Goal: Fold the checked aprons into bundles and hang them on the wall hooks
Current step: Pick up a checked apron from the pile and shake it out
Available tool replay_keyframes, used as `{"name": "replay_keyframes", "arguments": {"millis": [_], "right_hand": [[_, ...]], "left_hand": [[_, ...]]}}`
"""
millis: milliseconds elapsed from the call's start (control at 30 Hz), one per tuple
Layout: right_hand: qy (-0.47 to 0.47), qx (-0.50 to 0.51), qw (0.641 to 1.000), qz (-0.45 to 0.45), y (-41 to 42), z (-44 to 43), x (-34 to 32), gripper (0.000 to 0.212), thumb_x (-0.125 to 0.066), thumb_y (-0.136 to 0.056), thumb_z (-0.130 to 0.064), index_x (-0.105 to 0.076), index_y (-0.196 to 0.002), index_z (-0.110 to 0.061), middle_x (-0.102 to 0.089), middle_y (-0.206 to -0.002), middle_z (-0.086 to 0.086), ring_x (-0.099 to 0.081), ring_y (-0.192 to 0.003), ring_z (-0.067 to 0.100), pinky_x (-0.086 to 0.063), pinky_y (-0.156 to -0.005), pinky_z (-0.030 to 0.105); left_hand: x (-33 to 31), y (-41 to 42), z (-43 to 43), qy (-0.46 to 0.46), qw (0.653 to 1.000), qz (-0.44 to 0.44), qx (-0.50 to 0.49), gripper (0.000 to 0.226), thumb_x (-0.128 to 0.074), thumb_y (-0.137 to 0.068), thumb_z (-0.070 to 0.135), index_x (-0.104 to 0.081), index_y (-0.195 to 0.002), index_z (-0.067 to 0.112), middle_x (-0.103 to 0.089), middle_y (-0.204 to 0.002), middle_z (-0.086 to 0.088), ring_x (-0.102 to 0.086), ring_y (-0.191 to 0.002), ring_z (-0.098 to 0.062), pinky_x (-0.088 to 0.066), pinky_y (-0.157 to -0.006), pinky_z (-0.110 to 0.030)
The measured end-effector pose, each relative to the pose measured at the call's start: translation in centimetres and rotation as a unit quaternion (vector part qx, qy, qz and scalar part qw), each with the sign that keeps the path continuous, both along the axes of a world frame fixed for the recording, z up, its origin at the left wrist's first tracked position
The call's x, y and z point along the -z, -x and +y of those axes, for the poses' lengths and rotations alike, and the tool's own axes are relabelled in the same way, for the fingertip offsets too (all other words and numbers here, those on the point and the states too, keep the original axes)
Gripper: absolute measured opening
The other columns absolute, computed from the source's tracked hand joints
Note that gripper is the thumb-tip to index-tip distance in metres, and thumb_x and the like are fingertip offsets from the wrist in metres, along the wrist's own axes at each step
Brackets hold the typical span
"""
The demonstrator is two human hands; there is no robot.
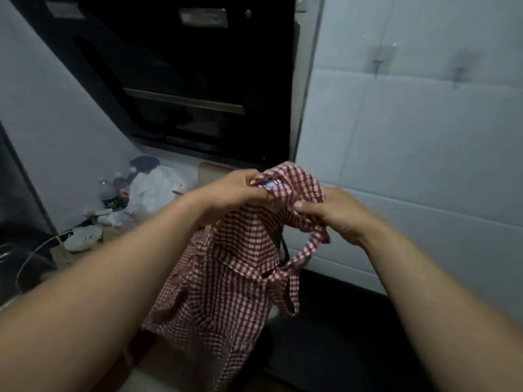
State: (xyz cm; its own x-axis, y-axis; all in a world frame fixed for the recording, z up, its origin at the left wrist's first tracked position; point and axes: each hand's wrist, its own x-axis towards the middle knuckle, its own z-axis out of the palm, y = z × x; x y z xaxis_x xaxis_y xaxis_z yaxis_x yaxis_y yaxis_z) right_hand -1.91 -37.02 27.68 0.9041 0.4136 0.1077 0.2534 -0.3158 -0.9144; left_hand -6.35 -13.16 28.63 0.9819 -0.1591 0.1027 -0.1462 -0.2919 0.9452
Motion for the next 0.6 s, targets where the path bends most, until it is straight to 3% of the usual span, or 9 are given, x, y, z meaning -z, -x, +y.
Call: {"name": "replay_keyframes", "arguments": {"millis": [33, 100, 200, 300, 433, 533, 600], "right_hand": [[-0.014, 0.050, 0.999, -0.006, 0.9, -2.3, 0.6, 0.012, -0.071, -0.088, -0.006, -0.079, -0.095, -0.012, -0.080, -0.094, 0.003, -0.074, -0.083, 0.018, -0.058, -0.082, 0.037], [-0.041, 0.114, 0.993, -0.006, 2.3, -6.0, 0.7, 0.025, -0.057, -0.088, 0.006, -0.077, -0.088, -0.010, -0.077, -0.085, 0.004, -0.069, -0.071, 0.015, -0.052, -0.069, 0.031], [0.000, 0.154, 0.988, -0.032, 5.0, -11.3, -0.3, 0.027, -0.056, -0.087, 0.002, -0.077, -0.098, -0.011, -0.080, -0.092, 0.006, -0.074, -0.084, 0.022, -0.054, -0.074, 0.033], [0.017, 0.221, 0.973, -0.064, 6.7, -16.1, -1.1, 0.022, -0.060, -0.088, -0.003, -0.077, -0.100, -0.008, -0.079, -0.094, 0.008, -0.074, -0.092, 0.026, -0.058, -0.081, 0.040], [-0.004, 0.300, 0.954, -0.022, 9.7, -23.2, -0.7, 0.024, -0.061, -0.092, -0.002, -0.078, -0.095, -0.018, -0.079, -0.095, 0.005, -0.074, -0.084, 0.019, -0.059, -0.082, 0.033], [0.022, 0.362, 0.932, -0.013, 11.8, -27.3, 0.3, 0.018, -0.064, -0.094, -0.006, -0.074, -0.090, -0.020, -0.077, -0.106, 0.012, -0.072, -0.094, 0.026, -0.057, -0.090, 0.041], [0.075, 0.346, 0.935, 0.019, 12.8, -28.6, 0.6, 0.012, -0.068, -0.094, -0.009, -0.074, -0.088, -0.017, -0.076, -0.108, 0.017, -0.070, -0.090, 0.027, -0.056, -0.094, 0.047]], "left_hand": [[0.8, 0.9, -1.5, -0.023, 0.999, 0.026, 0.042, 0.044, -0.078, -0.078, 0.024, -0.064, -0.112, 0.000, -0.076, -0.108, -0.015, -0.070, -0.097, -0.024, -0.052, -0.090, -0.038], [2.6, 2.2, -3.7, -0.056, 0.988, 0.089, 0.110, 0.040, -0.078, -0.081, 0.029, -0.068, -0.111, 0.005, -0.075, -0.108, -0.008, -0.067, -0.099, -0.021, -0.050, -0.092, -0.036], [5.1, 3.6, -7.8, -0.179, 0.961, 0.136, 0.164, 0.010, -0.078, -0.088, 0.021, -0.078, -0.098, 0.019, -0.080, -0.104, -0.003, -0.074, -0.099, -0.021, -0.057, -0.094, -0.034], [6.6, 4.2, -11.0, -0.304, 0.932, 0.129, 0.150, 0.009, -0.079, -0.089, 0.035, -0.081, -0.090, 0.026, -0.081, -0.095, 0.006, -0.076, -0.094, -0.018, -0.059, -0.096, -0.041], [6.4, 4.5, -13.4, -0.292, 0.943, 0.101, 0.123, 0.022, -0.078, -0.089, 0.047, -0.080, -0.097, 0.027, -0.080, -0.097, 0.008, -0.076, -0.095, -0.016, -0.059, -0.095, -0.040], [5.2, 3.9, -14.6, -0.325, 0.940, 0.021, 0.099, 0.019, -0.076, -0.091, 0.045, -0.078, -0.095, 0.027, -0.078, -0.097, 0.008, -0.072, -0.094, -0.015, -0.058, -0.092, -0.038], [4.6, 3.5, -16.1, -0.316, 0.942, -0.029, 0.109, 0.014, -0.074, -0.095, 0.038, -0.077, -0.098, 0.025, -0.078, -0.098, 0.008, -0.071, -0.093, -0.012, -0.058, -0.092, -0.037]]}}
